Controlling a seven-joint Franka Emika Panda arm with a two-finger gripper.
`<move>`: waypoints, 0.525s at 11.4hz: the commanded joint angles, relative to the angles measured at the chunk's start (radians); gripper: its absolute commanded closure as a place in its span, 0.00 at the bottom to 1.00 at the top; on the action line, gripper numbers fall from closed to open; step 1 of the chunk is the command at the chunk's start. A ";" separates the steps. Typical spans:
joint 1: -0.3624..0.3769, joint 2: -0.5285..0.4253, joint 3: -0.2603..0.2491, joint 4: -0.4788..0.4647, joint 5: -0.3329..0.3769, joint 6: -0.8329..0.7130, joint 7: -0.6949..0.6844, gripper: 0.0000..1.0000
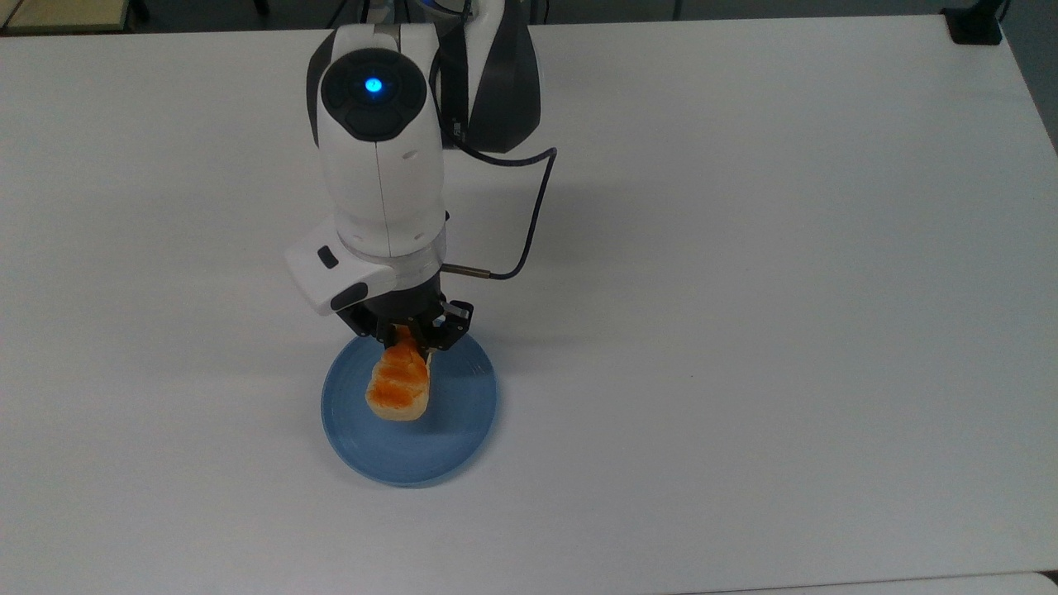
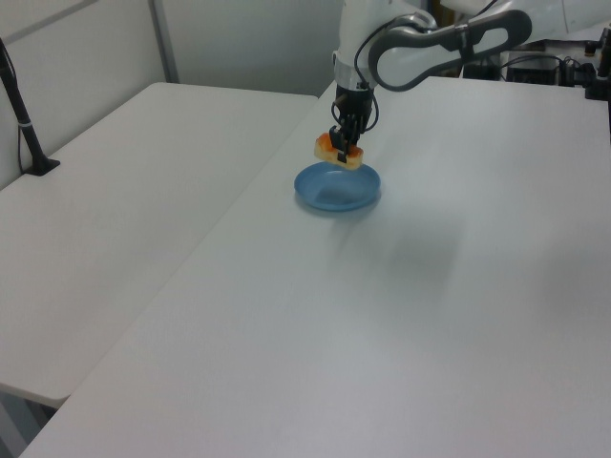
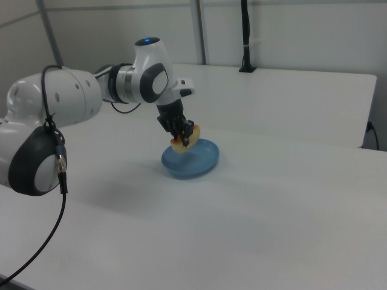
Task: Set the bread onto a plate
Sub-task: 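Lower the bread roll onto the plate and open the gripper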
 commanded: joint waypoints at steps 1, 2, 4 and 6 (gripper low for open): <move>0.019 0.059 -0.013 0.029 -0.017 0.025 -0.011 0.67; 0.030 0.073 -0.012 0.028 -0.020 0.031 -0.005 0.67; 0.039 0.104 -0.012 0.023 -0.060 0.069 0.020 0.67; 0.045 0.116 -0.012 0.023 -0.078 0.074 0.056 0.28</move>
